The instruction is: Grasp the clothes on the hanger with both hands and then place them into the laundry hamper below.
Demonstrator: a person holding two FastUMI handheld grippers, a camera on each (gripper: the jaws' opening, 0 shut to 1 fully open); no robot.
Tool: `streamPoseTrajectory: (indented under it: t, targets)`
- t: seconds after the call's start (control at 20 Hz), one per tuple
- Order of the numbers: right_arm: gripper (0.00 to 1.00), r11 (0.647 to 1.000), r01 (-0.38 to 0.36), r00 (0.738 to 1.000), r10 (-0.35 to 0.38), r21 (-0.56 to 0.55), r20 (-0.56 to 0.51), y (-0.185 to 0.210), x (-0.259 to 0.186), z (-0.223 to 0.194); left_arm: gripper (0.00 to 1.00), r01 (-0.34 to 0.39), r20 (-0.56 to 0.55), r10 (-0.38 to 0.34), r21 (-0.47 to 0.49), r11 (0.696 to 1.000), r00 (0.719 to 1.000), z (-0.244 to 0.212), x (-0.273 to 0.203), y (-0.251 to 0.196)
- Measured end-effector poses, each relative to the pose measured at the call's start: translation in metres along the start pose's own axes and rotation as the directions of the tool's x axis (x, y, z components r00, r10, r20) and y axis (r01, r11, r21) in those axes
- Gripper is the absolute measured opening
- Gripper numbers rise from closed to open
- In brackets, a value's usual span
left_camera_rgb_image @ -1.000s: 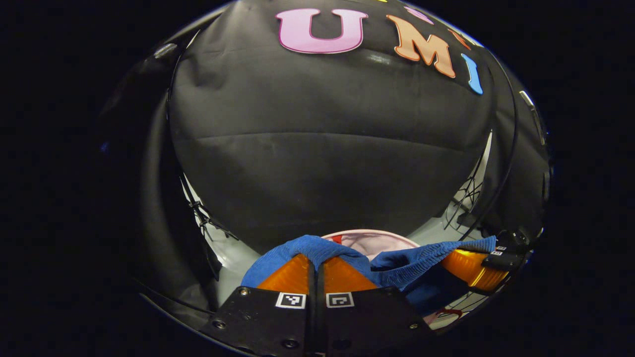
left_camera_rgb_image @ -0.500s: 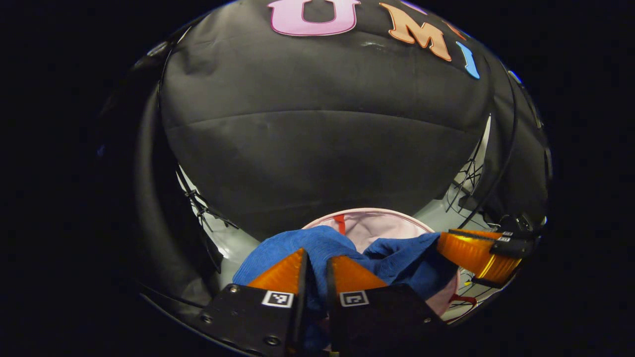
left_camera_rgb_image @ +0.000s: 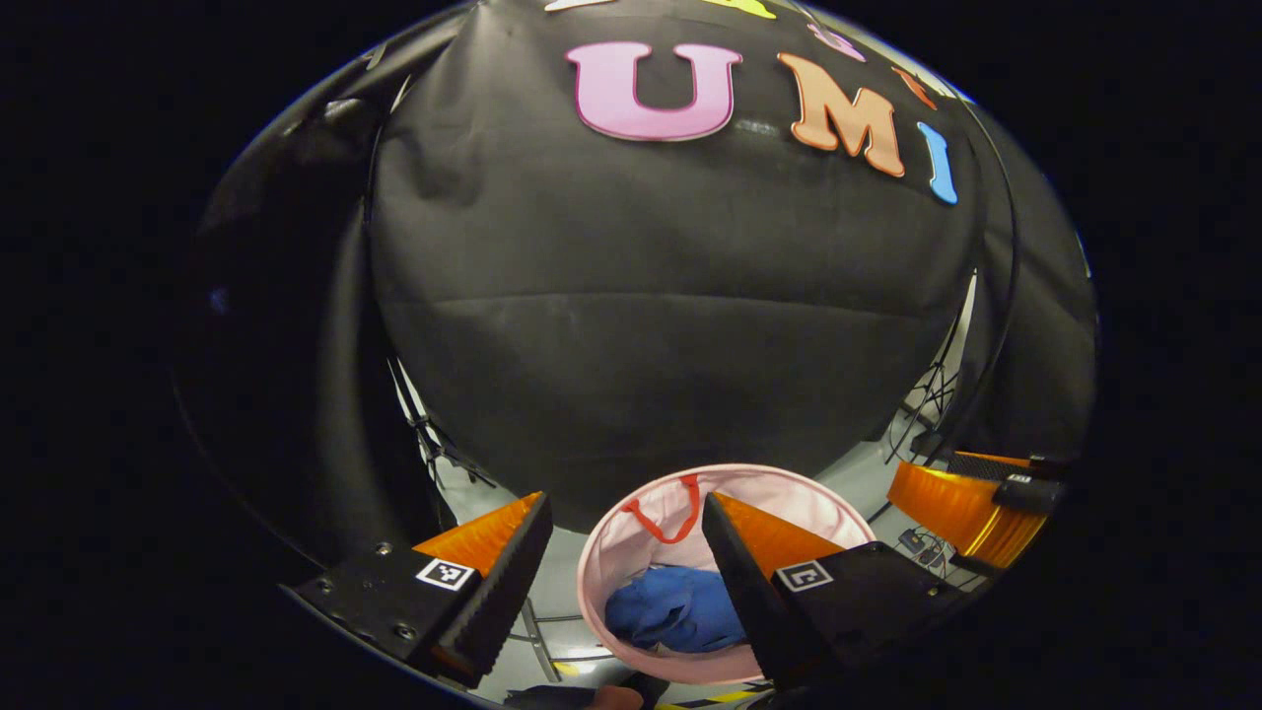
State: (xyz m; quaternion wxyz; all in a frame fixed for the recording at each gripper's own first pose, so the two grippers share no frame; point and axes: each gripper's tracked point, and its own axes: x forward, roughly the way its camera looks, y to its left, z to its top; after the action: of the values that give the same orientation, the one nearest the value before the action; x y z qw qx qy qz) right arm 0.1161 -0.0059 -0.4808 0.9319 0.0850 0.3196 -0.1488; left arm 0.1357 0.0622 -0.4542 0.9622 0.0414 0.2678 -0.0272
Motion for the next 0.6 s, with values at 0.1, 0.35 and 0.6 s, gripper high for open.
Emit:
streamPoseTrajectory:
  t: [0.1,0.35,0.6]
  targets:
    - [0.93,1.000,0.015,0.999,-0.014,-0.027,0.038,-0.003,-0.019,0.015,0.95,0.001,0.041,-0.002,0.015,1.000,0.999,0.018,-0.018,-0.002]
    - [0.96,0.988,0.099,0.982,-0.078,-0.115,0.175,-0.019,-0.075,0.057,0.96,0.036,0.157,-0.038,0.018,0.999,0.987,0.068,-0.068,-0.017]
    - [0.95,0.986,0.123,0.957,-0.087,-0.115,0.278,-0.026,-0.122,0.096,0.97,0.037,0.262,-0.033,-0.009,0.999,0.965,0.118,-0.108,-0.016]
